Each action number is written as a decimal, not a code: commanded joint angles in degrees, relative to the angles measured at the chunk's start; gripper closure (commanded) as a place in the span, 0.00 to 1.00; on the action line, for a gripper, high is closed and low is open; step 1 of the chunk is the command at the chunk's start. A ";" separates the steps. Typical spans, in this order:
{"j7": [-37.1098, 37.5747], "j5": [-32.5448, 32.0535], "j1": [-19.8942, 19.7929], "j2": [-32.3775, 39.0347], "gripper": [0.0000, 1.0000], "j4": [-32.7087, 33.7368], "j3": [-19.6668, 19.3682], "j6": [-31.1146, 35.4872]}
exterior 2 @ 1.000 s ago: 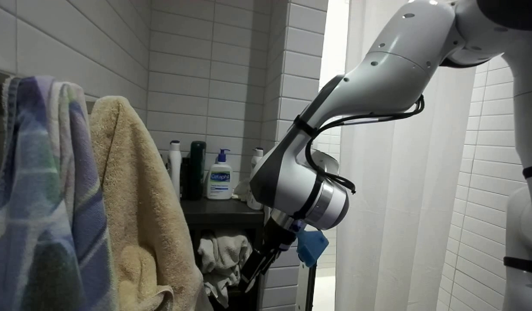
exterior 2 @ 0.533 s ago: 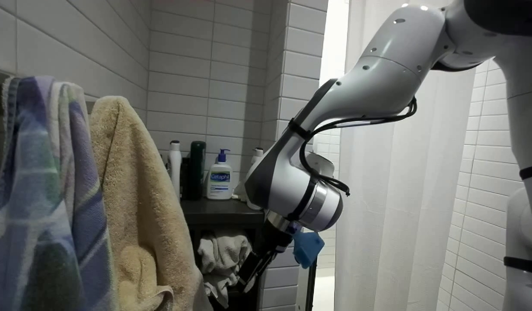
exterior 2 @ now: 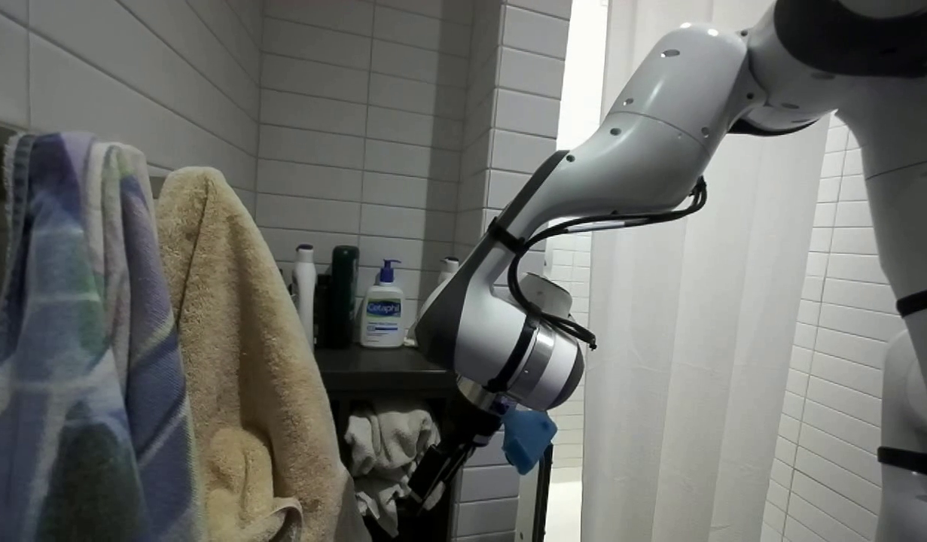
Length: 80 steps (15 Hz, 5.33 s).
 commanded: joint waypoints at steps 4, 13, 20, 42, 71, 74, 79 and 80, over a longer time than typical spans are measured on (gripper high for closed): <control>-0.01 0.00 0.00 0.05 0.00 0.10 0.03 0.03; 1.72 -5.82 0.71 3.82 0.00 3.05 -2.77 -0.52; 0.69 -8.50 0.47 8.58 0.00 8.69 -3.23 0.92; 2.13 -10.46 5.49 17.78 0.00 25.65 1.94 16.49; 27.25 -26.59 17.85 23.58 0.00 24.71 -13.56 18.21; 28.18 -27.48 21.75 24.20 0.00 24.93 -17.93 18.25; 31.28 -27.83 33.66 25.71 0.00 26.34 -30.43 18.23; 32.08 -27.90 35.69 25.98 0.00 26.34 -32.23 18.27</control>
